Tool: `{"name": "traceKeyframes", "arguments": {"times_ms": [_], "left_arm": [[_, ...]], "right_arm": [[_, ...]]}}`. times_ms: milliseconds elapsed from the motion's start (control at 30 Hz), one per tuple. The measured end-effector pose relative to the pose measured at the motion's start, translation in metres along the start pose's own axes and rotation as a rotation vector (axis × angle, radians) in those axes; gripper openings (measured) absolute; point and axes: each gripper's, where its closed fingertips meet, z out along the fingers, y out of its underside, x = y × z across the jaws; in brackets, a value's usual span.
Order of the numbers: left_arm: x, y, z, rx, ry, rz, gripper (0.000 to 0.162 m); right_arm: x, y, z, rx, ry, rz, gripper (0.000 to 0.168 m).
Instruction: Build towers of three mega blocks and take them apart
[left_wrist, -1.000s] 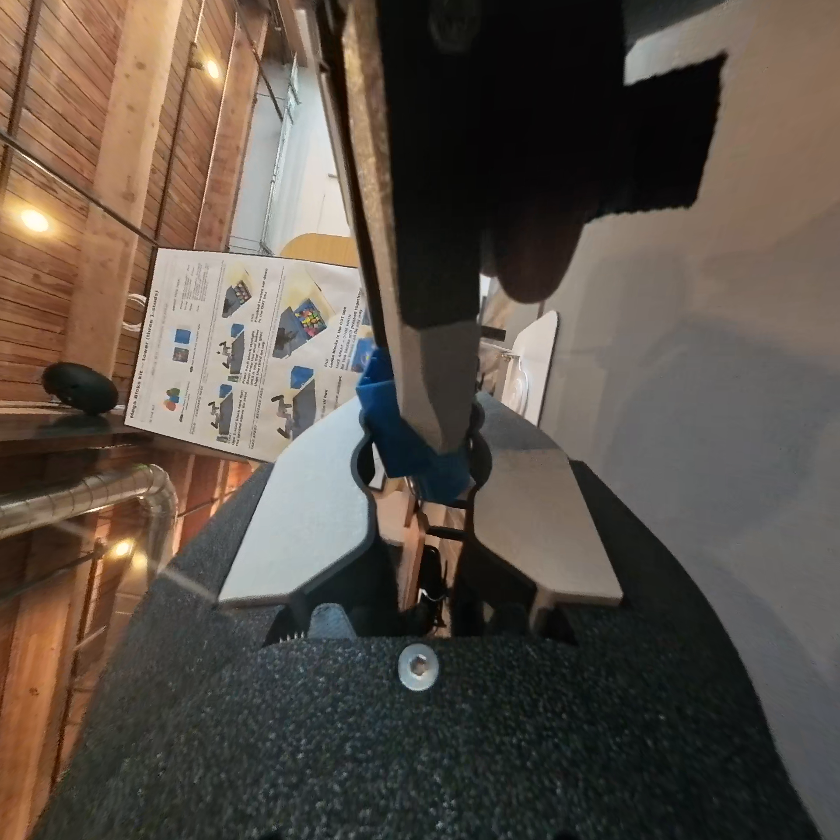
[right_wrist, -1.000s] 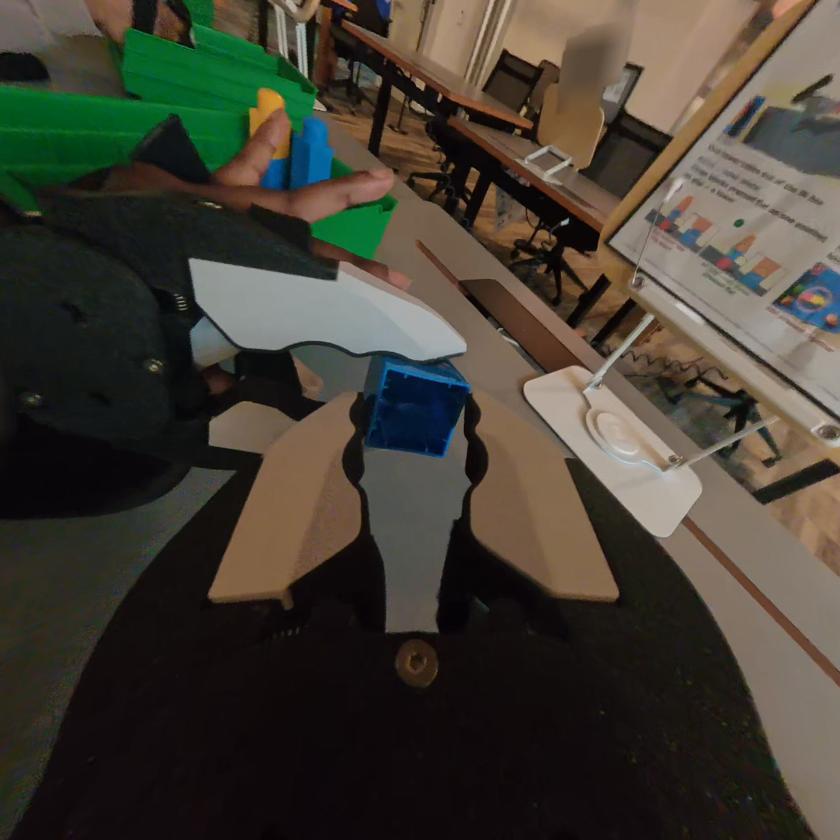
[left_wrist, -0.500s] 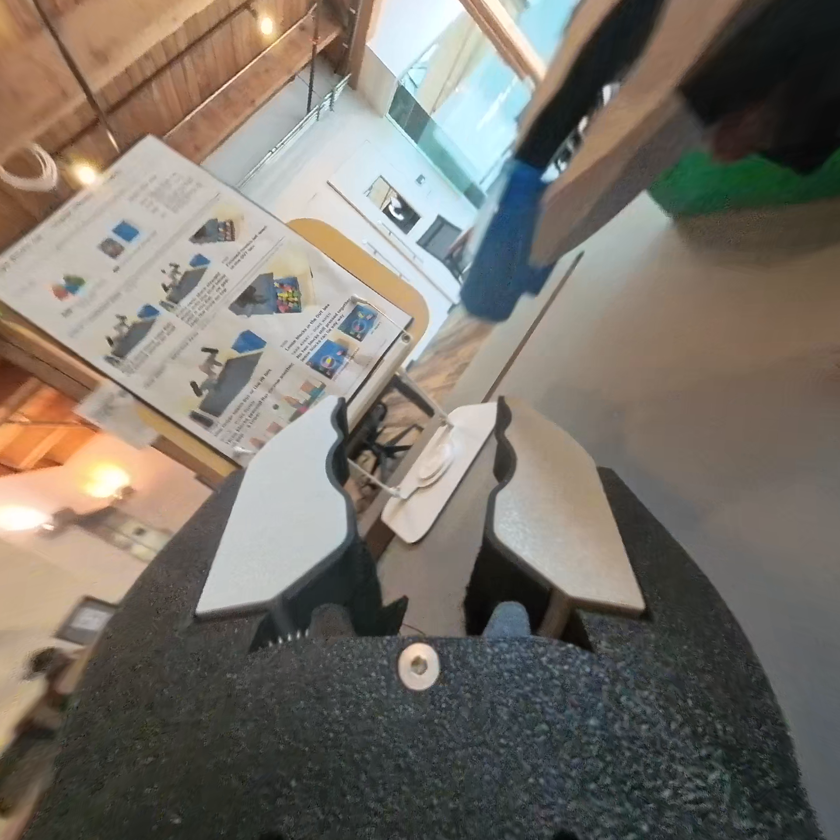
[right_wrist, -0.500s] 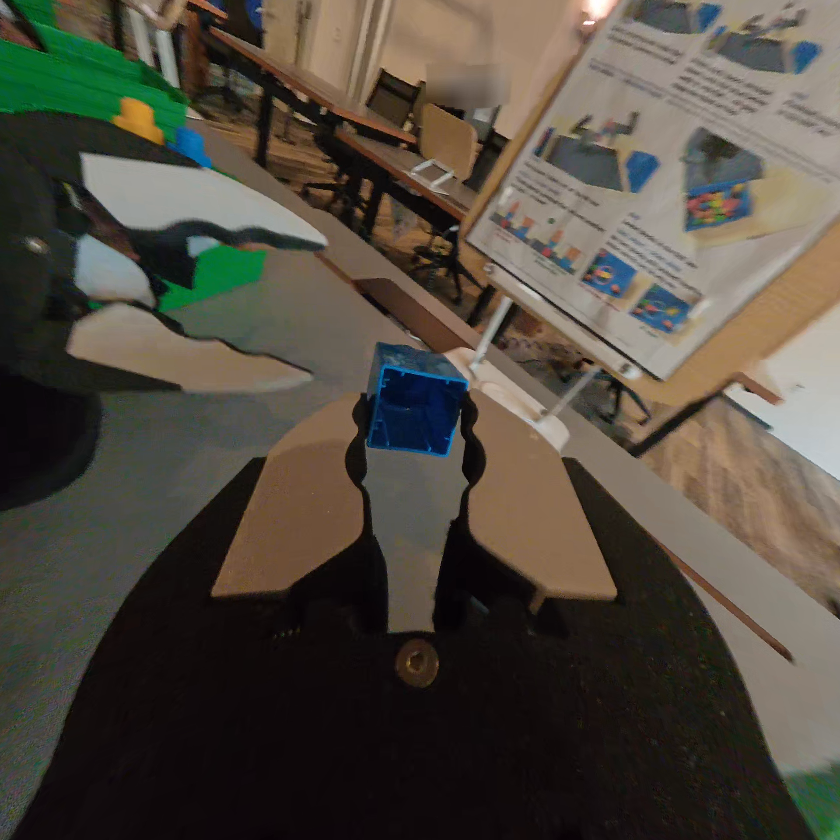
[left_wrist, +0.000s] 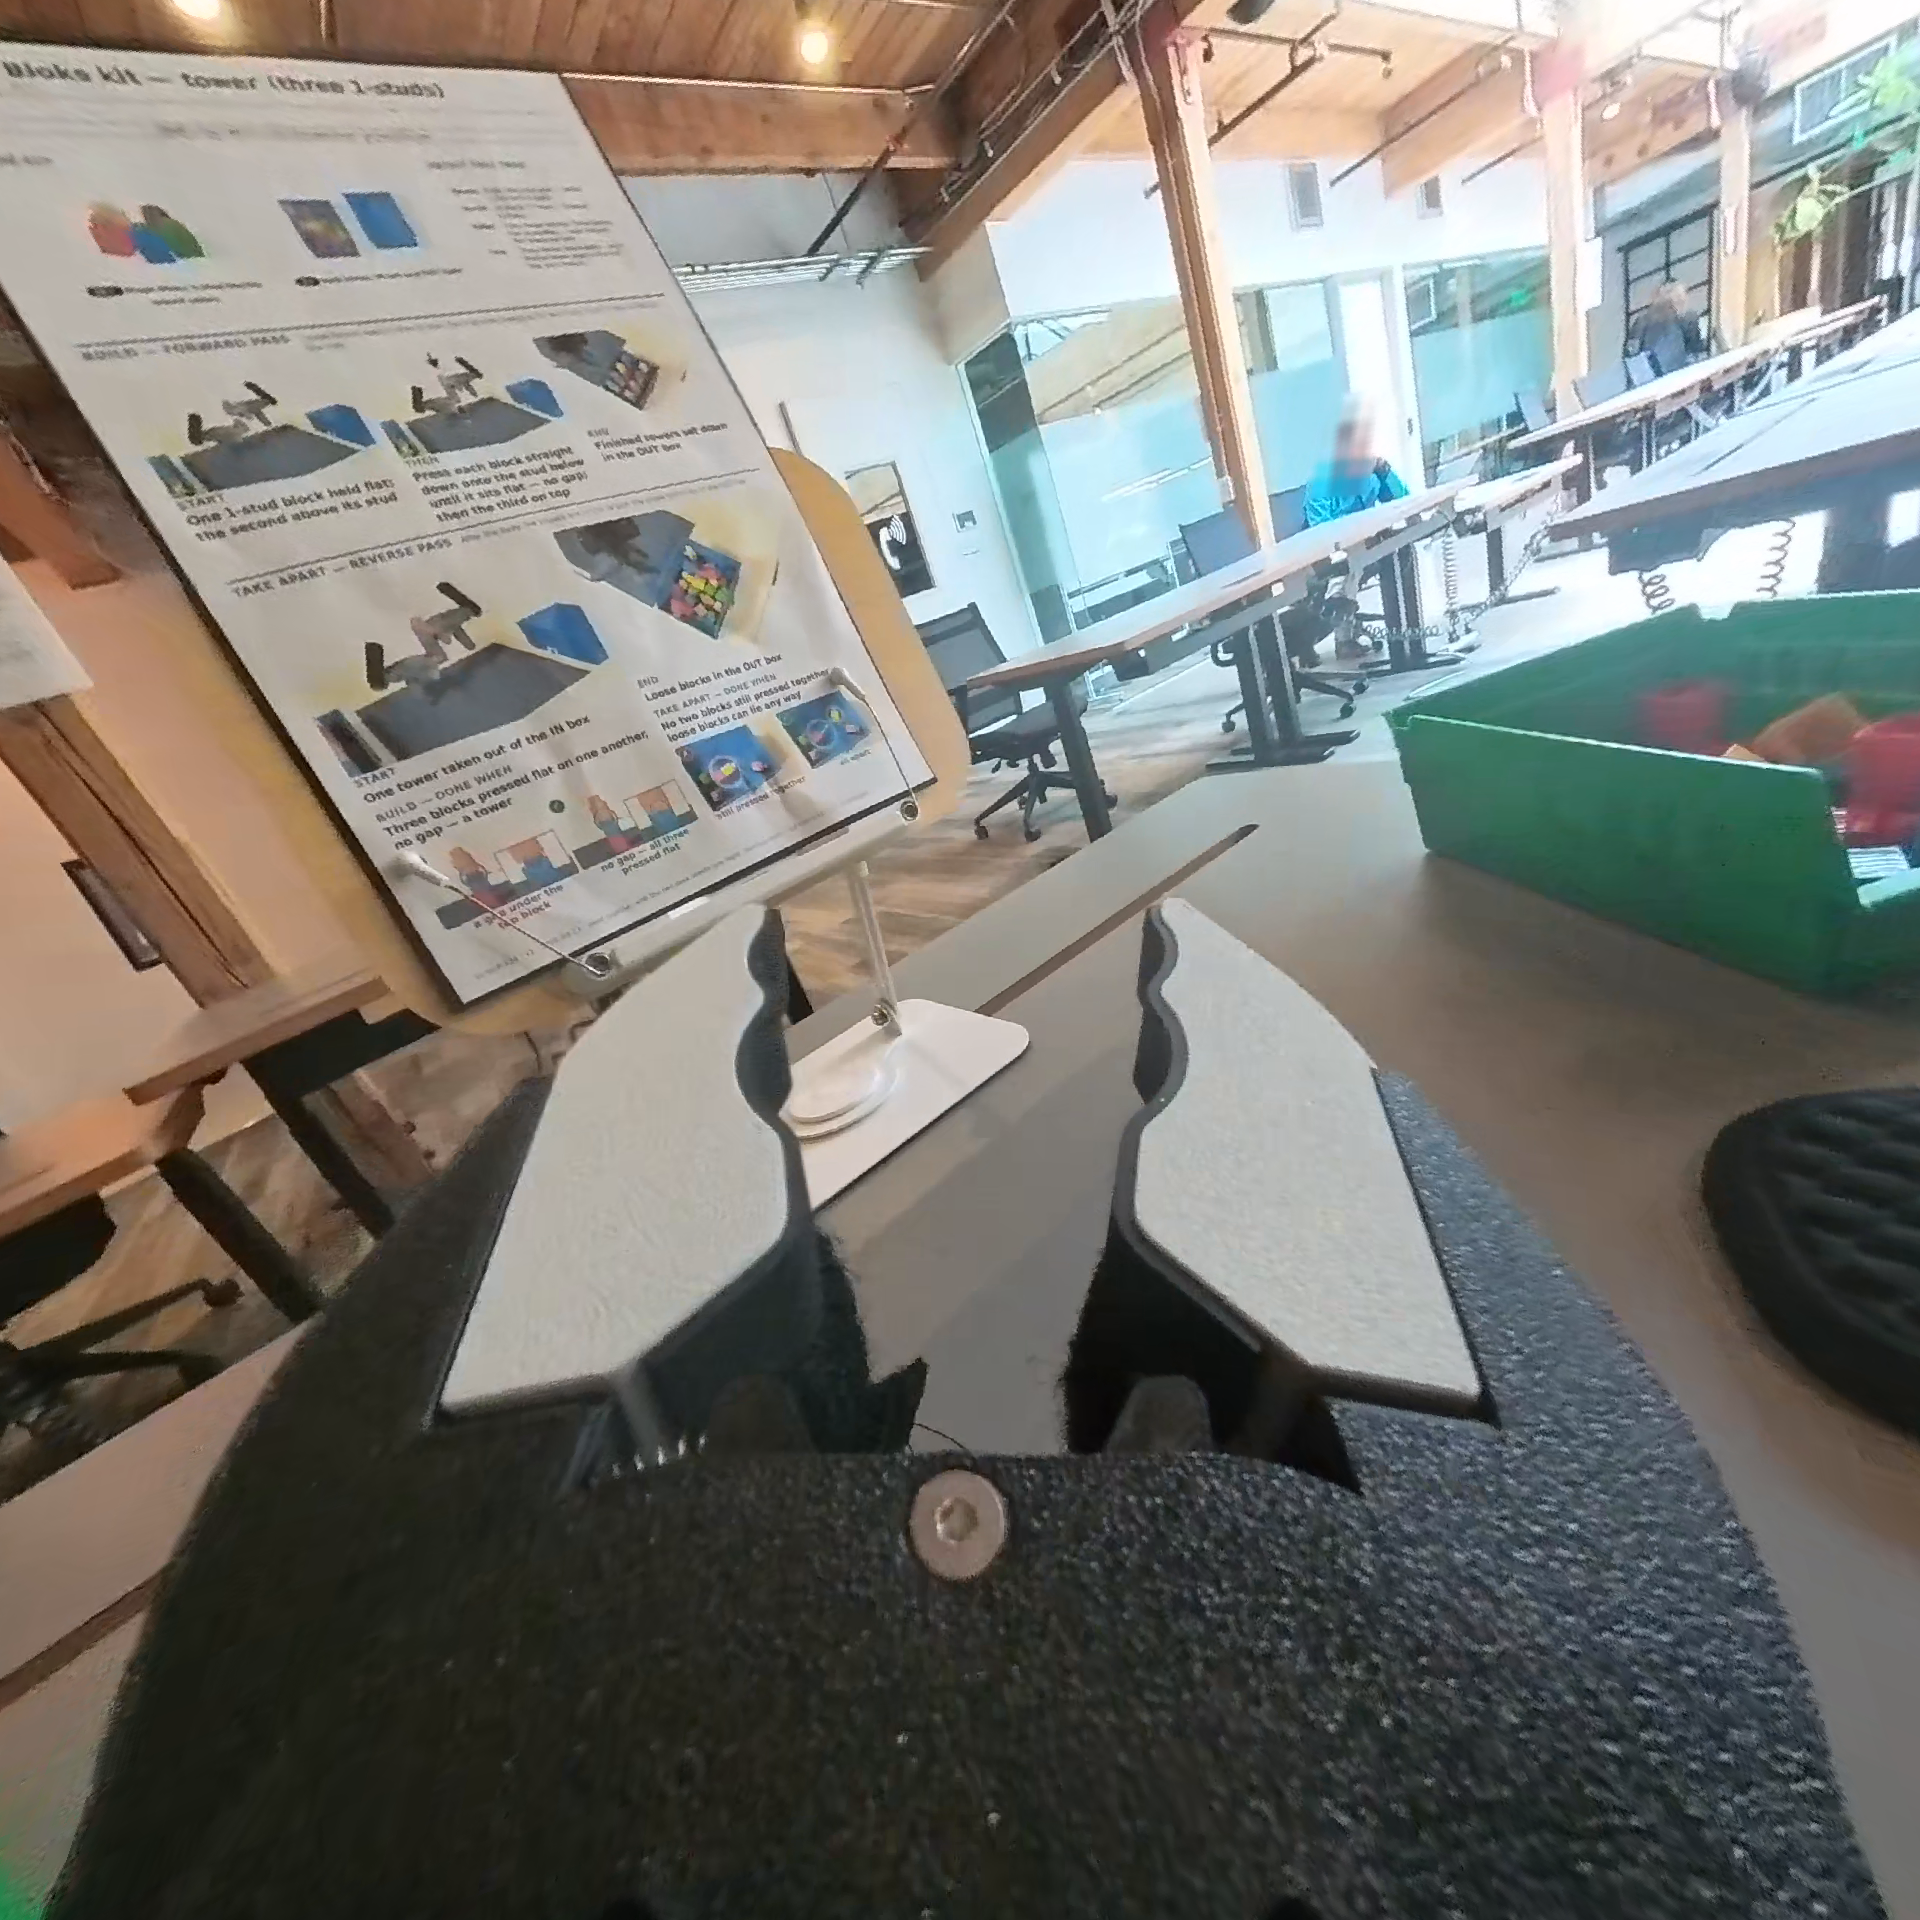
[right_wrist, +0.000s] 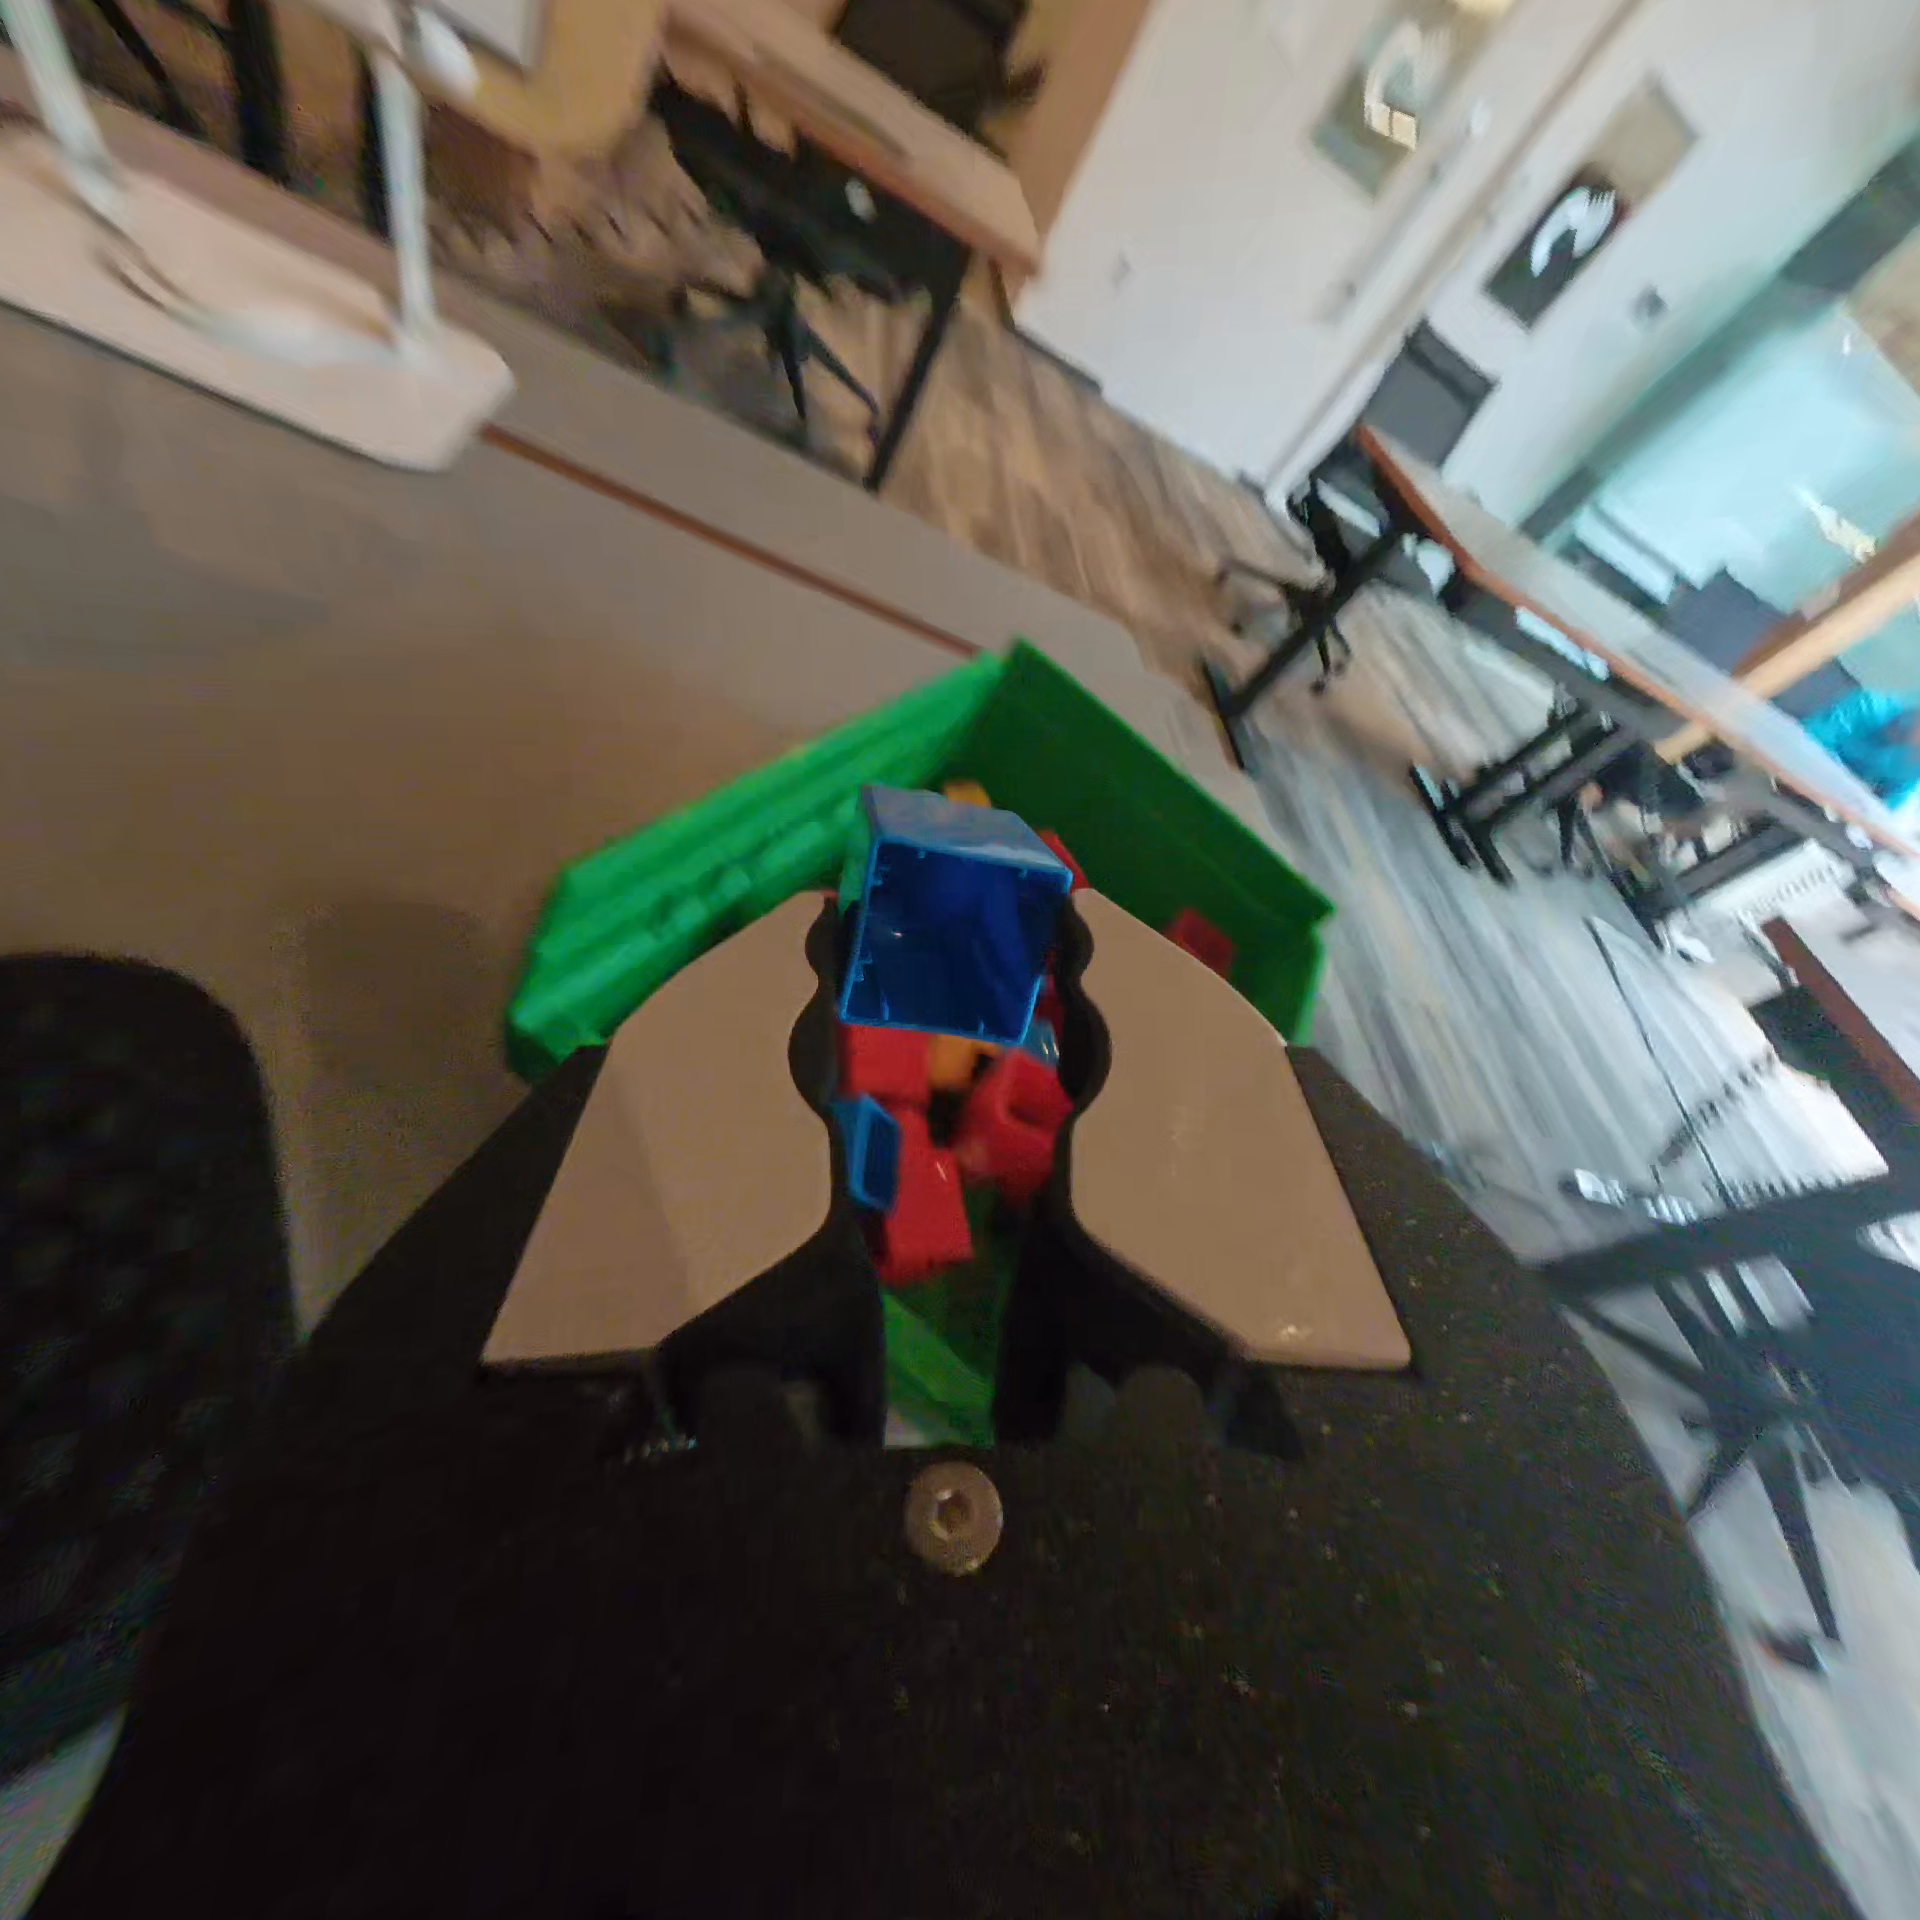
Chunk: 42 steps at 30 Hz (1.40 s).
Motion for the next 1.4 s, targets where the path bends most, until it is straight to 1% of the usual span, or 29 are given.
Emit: {"name": "traceKeyframes", "arguments": {"times_ms": [100,200,300,400,467,633,733,867,967,1067,1133,1267,1333,1400], "left_arm": [[-0.001,0.002,0.000,-0.009,-0.007,0.008,0.065],[-0.001,0.003,0.001,-0.015,-0.005,0.009,0.065],[-0.002,0.006,0.001,-0.026,-0.006,0.014,0.064],[-0.002,0.007,0.001,-0.034,-0.005,0.018,0.064],[-0.003,0.007,0.001,-0.036,-0.015,0.021,0.064],[-0.004,0.007,0.001,-0.036,-0.018,0.029,0.064],[-0.003,0.008,0.001,-0.043,-0.013,0.035,0.064],[-0.003,0.009,0.002,-0.046,-0.015,0.038,0.064],[-0.004,0.009,0.001,-0.047,-0.017,0.035,0.064],[-0.004,0.009,0.001,-0.048,-0.019,0.039,0.063],[-0.004,0.009,0.002,-0.051,-0.018,0.040,0.063],[-0.004,0.009,0.001,-0.052,-0.021,0.043,0.063],[-0.005,0.007,0.001,-0.049,-0.025,0.043,0.062],[-0.006,0.006,0.000,-0.046,-0.031,0.043,0.062]], "right_arm": [[0.018,0.041,0.001,-0.168,0.003,0.018,0.039],[0.024,0.077,0.005,-0.334,-0.024,0.004,0.039],[0.023,0.099,0.017,-0.433,-0.079,-0.047,0.039],[0.024,0.117,0.025,-0.560,-0.118,-0.151,0.039],[0.029,0.124,0.028,-0.620,-0.110,-0.217,0.039],[0.030,0.136,0.033,-0.726,-0.116,-0.302,0.039],[0.030,0.137,0.036,-0.730,-0.101,-0.310,0.042],[0.032,0.135,0.037,-0.707,-0.084,-0.285,0.050],[0.036,0.123,0.036,-0.638,-0.040,-0.259,0.058],[0.028,0.086,0.037,-0.428,-0.020,-0.179,0.066],[0.011,0.048,0.038,-0.227,-0.064,-0.126,0.071],[-0.025,-0.045,0.029,0.189,-0.197,0.020,0.078],[-0.039,-0.083,0.022,0.348,-0.254,0.087,0.082],[-0.054,-0.109,0.018,0.454,-0.302,0.135,0.088]]}}
